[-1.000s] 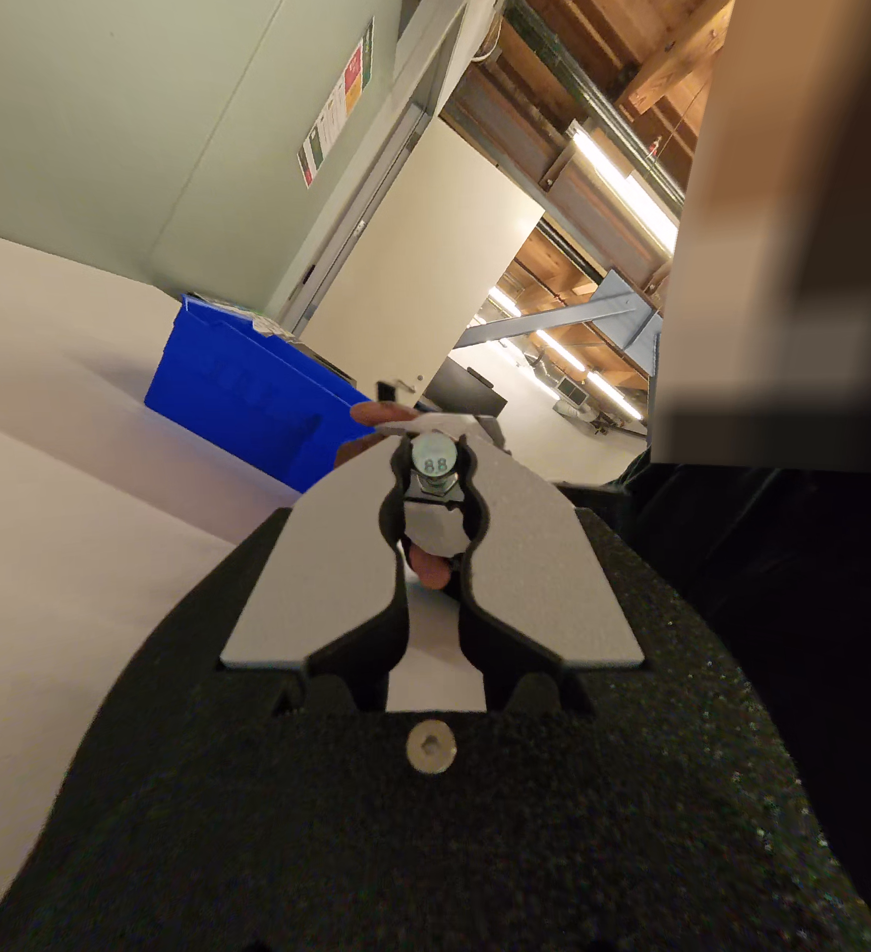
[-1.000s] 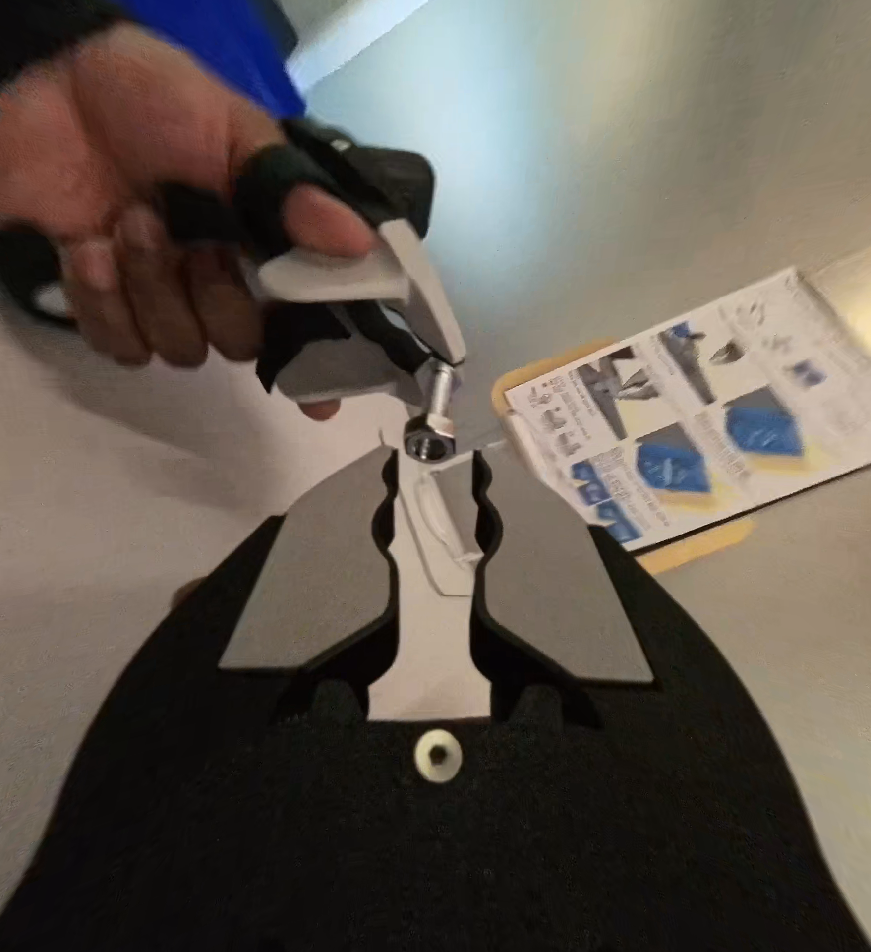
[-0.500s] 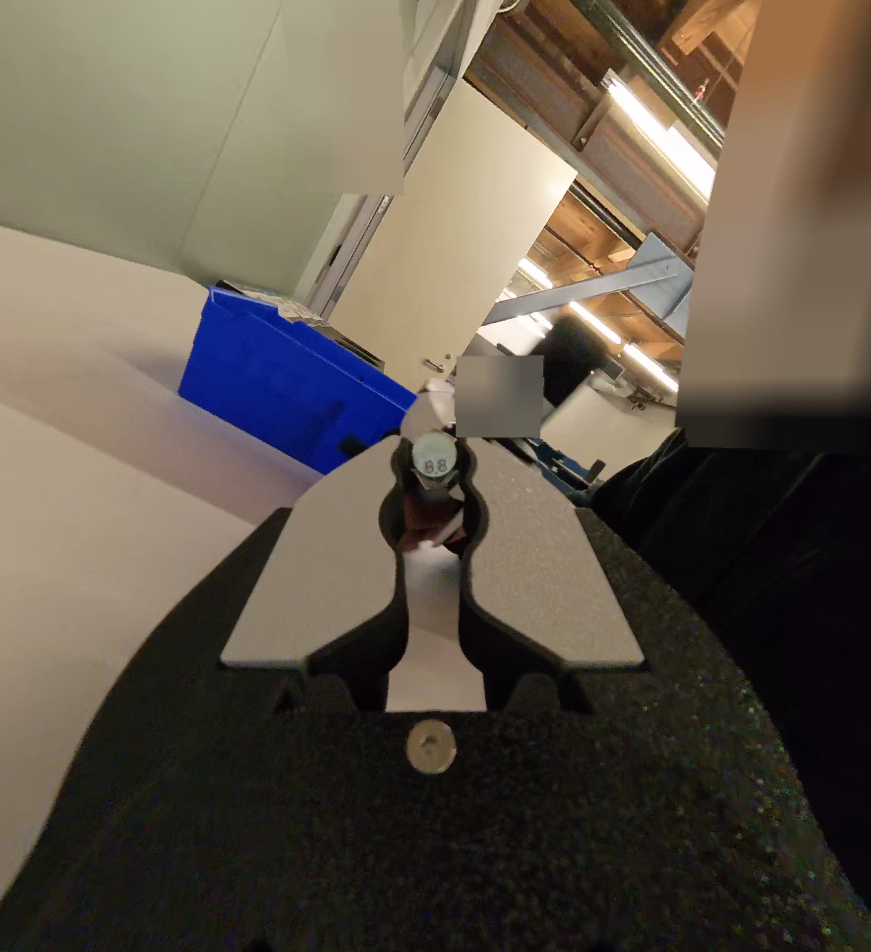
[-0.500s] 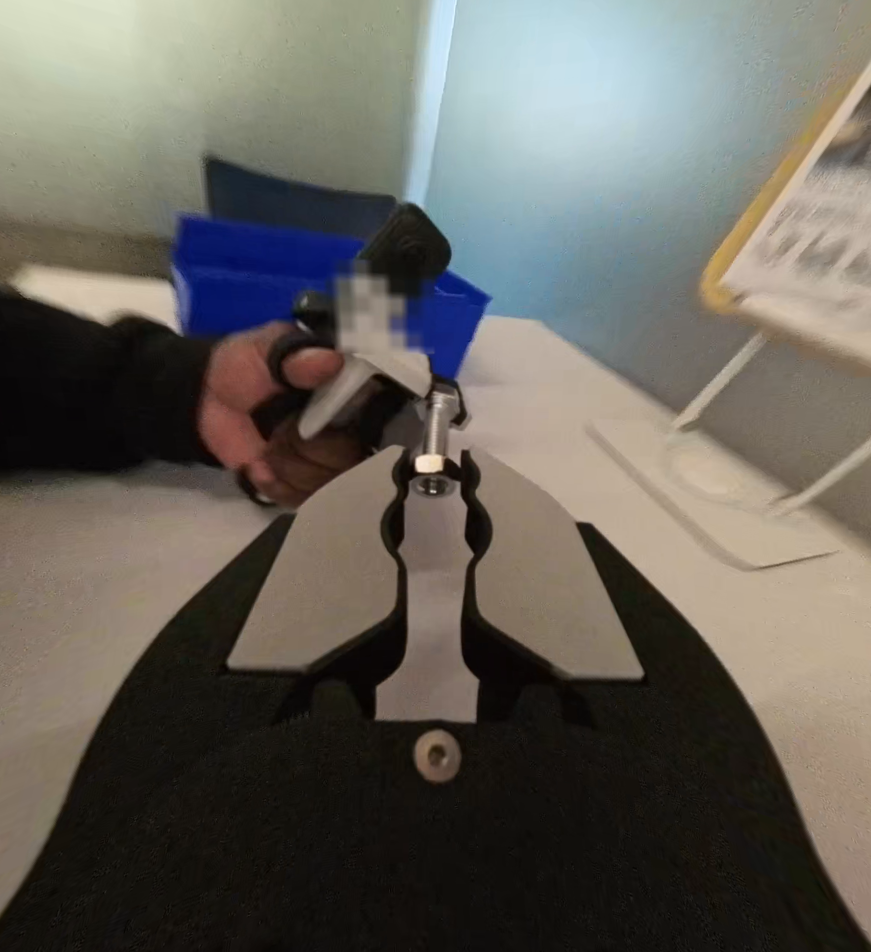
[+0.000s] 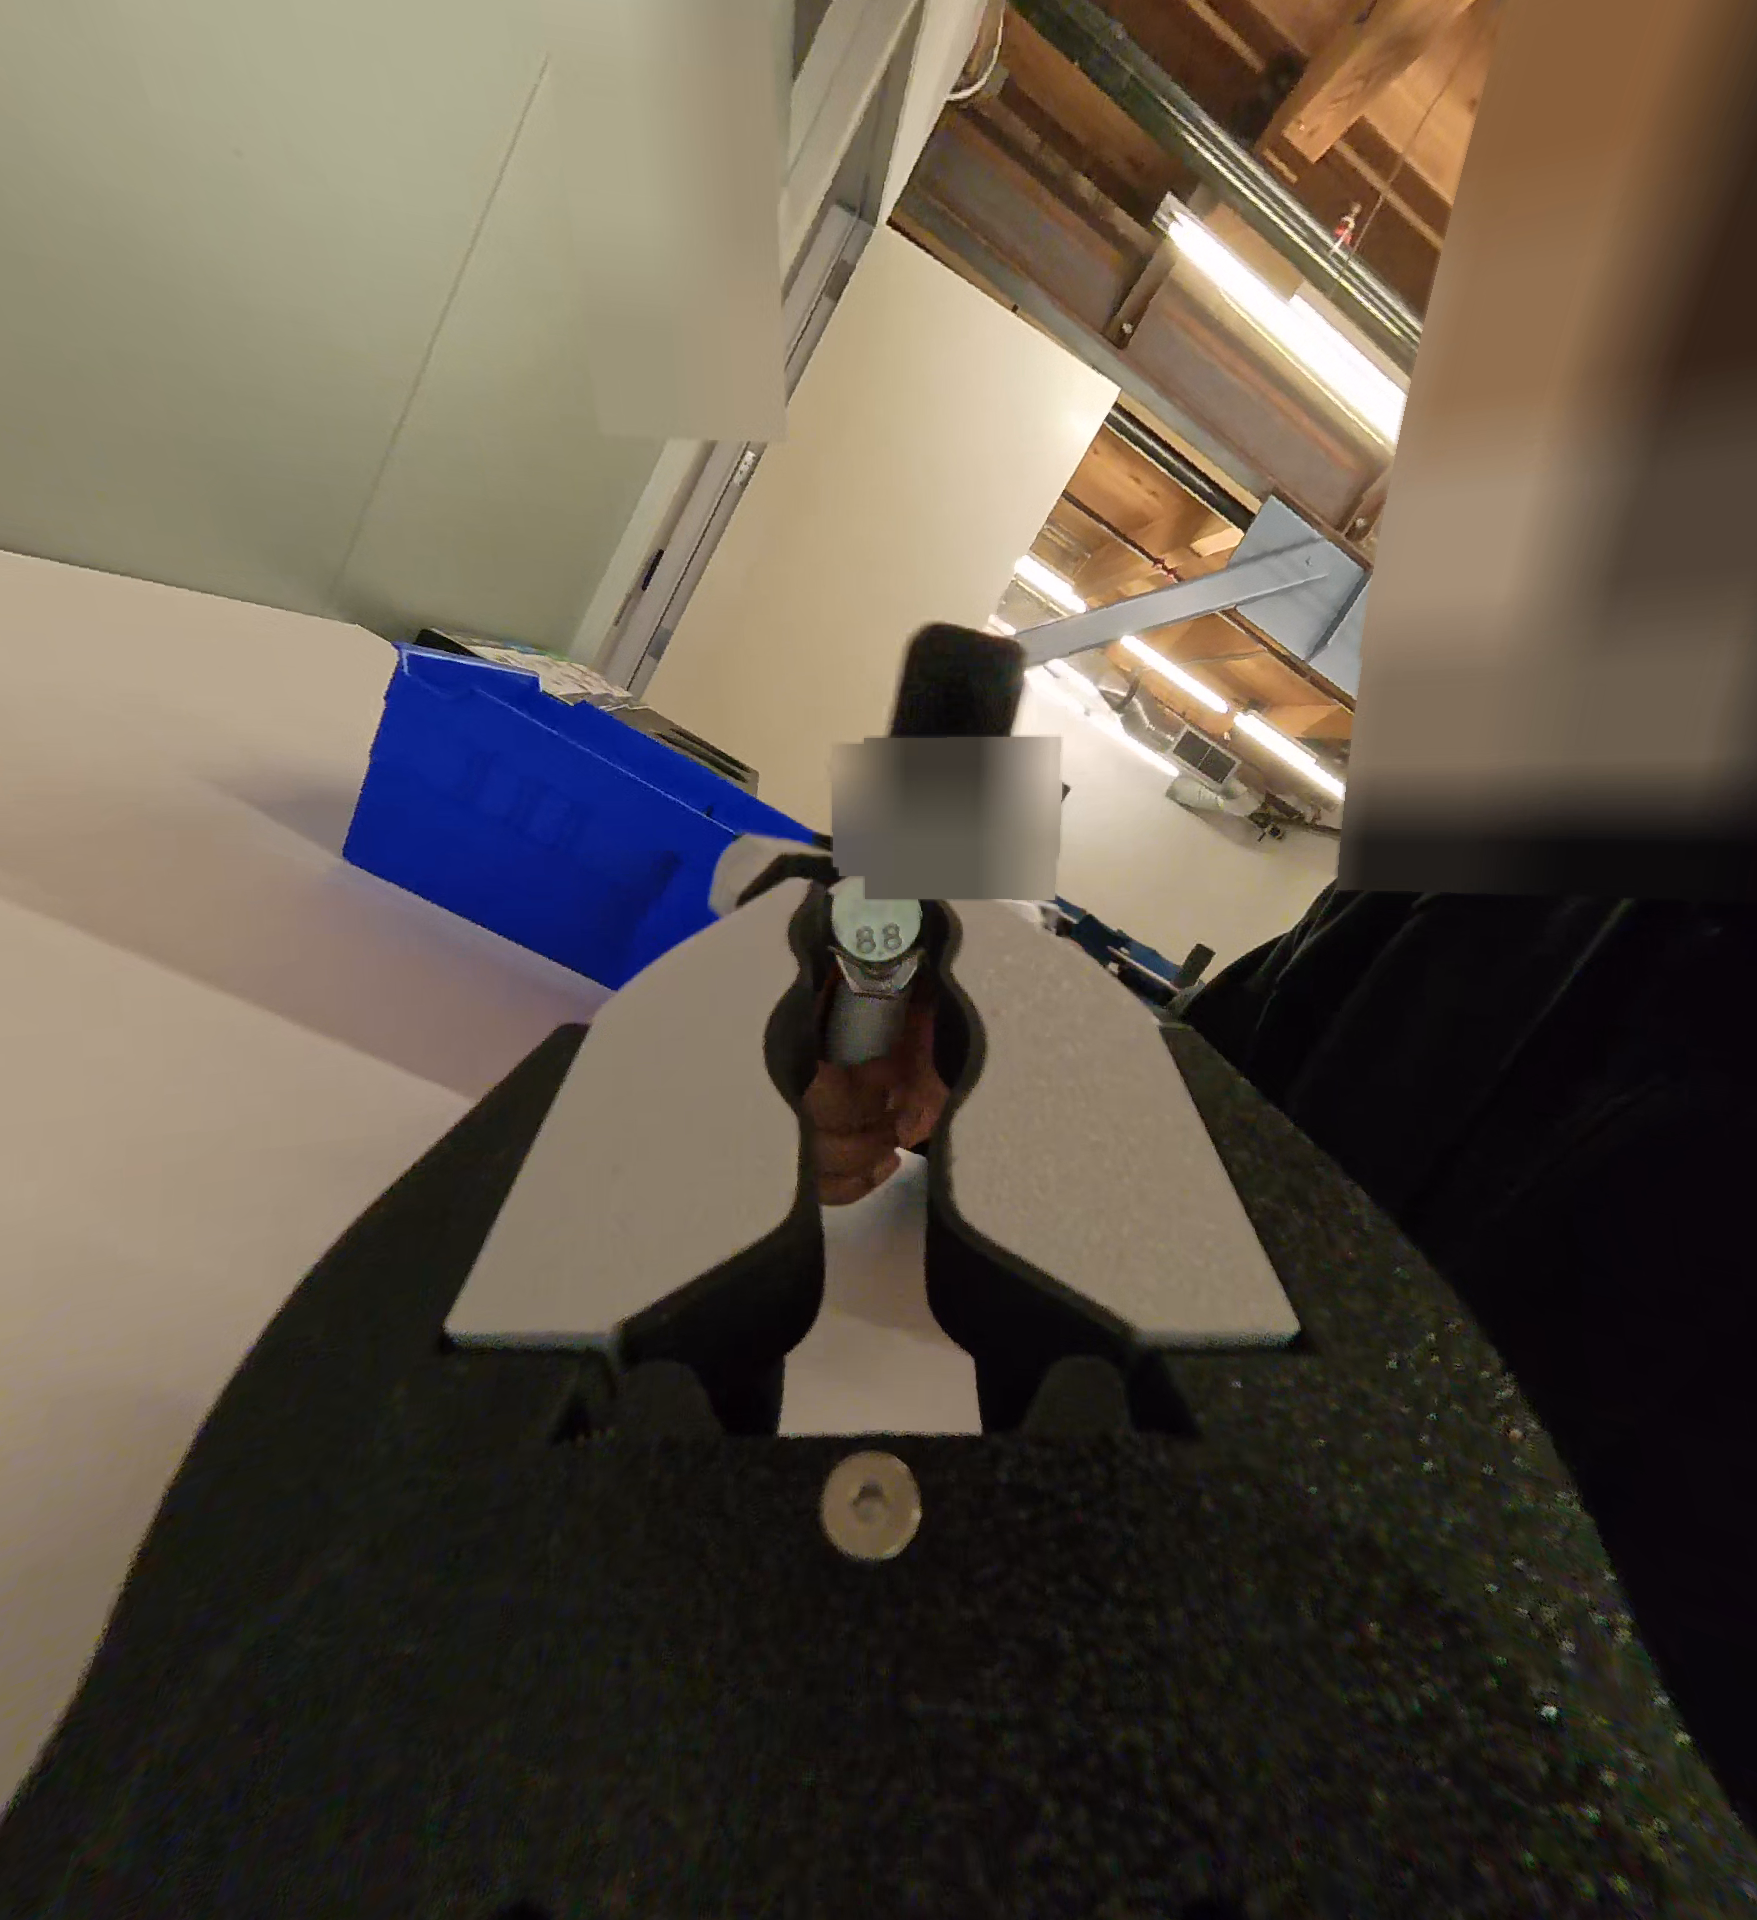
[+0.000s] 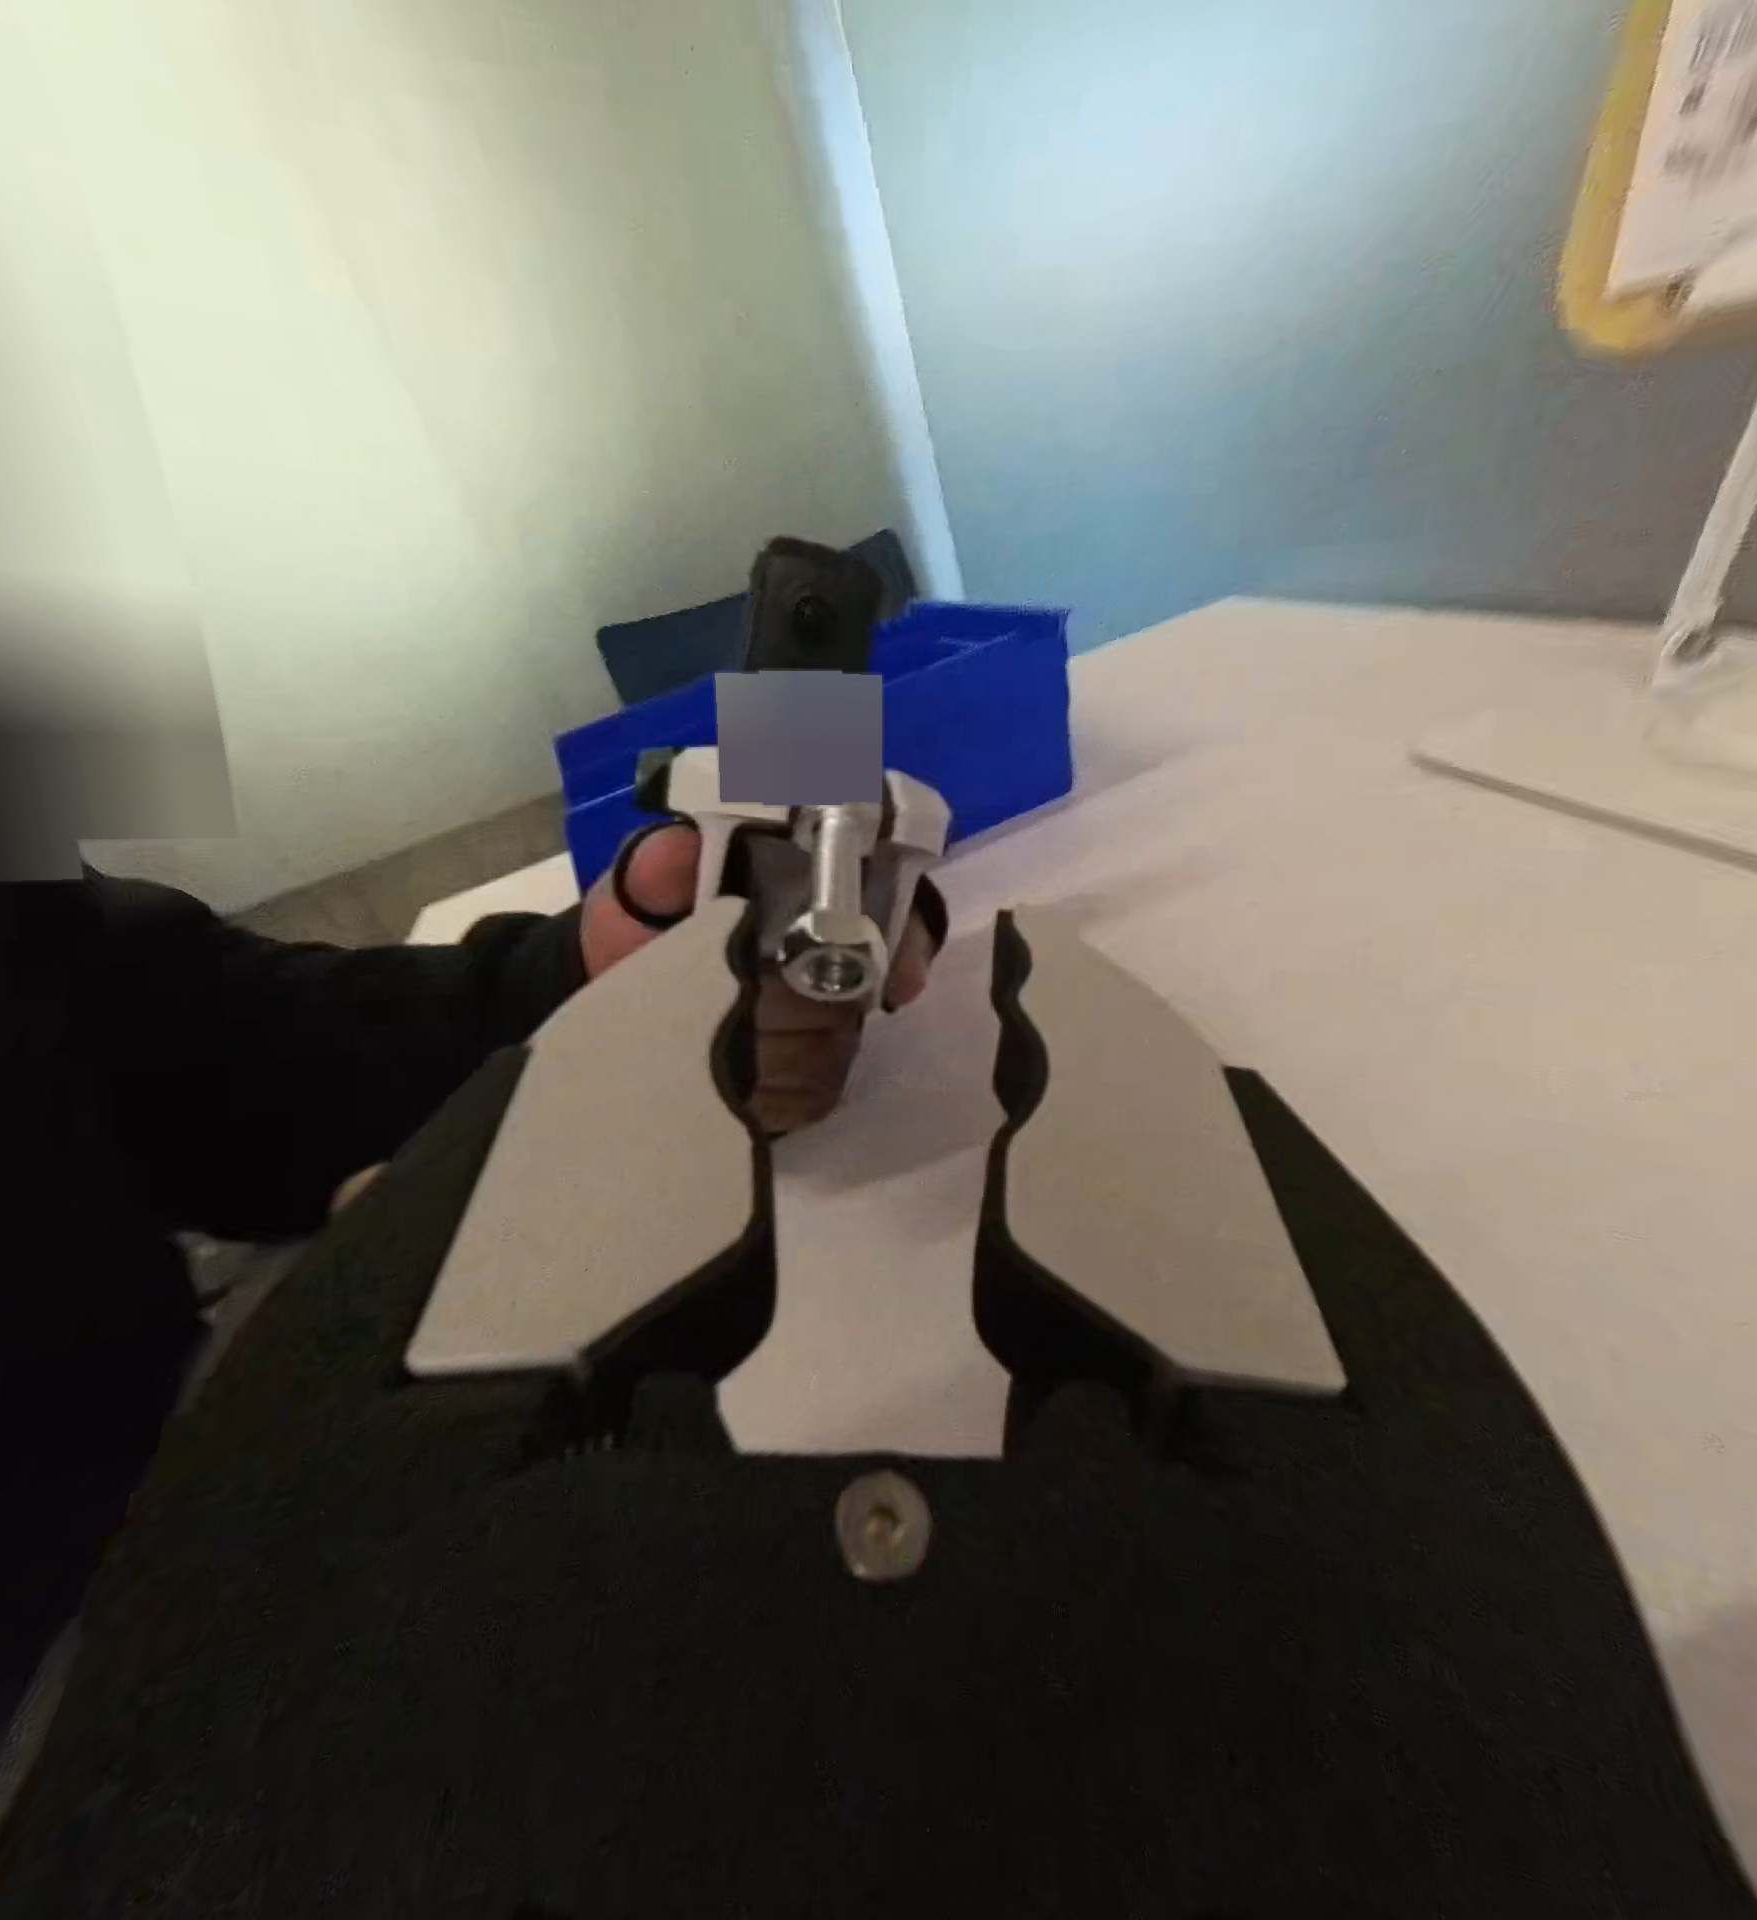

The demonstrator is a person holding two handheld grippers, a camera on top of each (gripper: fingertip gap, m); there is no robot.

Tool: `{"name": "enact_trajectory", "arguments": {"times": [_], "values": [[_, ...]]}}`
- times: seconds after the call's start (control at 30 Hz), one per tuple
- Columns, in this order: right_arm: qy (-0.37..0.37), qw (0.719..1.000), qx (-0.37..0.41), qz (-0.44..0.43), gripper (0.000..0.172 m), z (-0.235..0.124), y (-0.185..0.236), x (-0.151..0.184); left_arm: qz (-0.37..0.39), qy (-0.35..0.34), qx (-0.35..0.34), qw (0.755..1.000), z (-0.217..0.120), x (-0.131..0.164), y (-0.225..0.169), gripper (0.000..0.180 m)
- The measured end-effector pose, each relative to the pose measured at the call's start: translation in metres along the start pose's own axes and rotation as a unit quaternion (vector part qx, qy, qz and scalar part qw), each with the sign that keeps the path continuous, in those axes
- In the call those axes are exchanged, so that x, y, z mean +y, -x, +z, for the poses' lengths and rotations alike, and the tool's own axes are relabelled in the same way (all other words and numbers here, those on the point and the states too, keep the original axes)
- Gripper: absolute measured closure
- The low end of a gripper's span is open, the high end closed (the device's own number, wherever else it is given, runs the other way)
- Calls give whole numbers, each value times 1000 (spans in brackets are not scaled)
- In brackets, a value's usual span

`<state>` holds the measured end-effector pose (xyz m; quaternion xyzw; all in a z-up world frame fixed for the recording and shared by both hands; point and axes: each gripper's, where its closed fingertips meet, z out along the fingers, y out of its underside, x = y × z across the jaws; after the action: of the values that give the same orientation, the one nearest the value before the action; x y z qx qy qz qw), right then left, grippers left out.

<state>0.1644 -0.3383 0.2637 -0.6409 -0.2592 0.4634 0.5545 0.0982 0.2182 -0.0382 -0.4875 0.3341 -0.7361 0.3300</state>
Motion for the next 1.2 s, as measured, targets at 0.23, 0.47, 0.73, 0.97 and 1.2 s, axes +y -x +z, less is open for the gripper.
{"name": "enact_trajectory", "arguments": {"times": [0.23, 0.47, 0.73, 0.97, 1.2], "values": [[53, 932, 91, -347, 153, -2, 3, 12, -33, 20, -11, 999, 1, 8, 6, 164], [67, 755, 189, -625, 152, -8, 0, 12, -72, -26, 4, 997, -2, -3, 8, 164], [21, 856, 273, -438, 153, -52, -8, -62, -35, -6, -21, 999, -3, -2, 10, 164], [16, 887, 403, -224, 153, -197, -10, -95, -30, -6, -27, 999, -5, -4, 13, 164], [332, 777, 522, -115, 152, -305, -73, 14, -33, 10, -20, 999, 2, 4, 10, 164]]}}
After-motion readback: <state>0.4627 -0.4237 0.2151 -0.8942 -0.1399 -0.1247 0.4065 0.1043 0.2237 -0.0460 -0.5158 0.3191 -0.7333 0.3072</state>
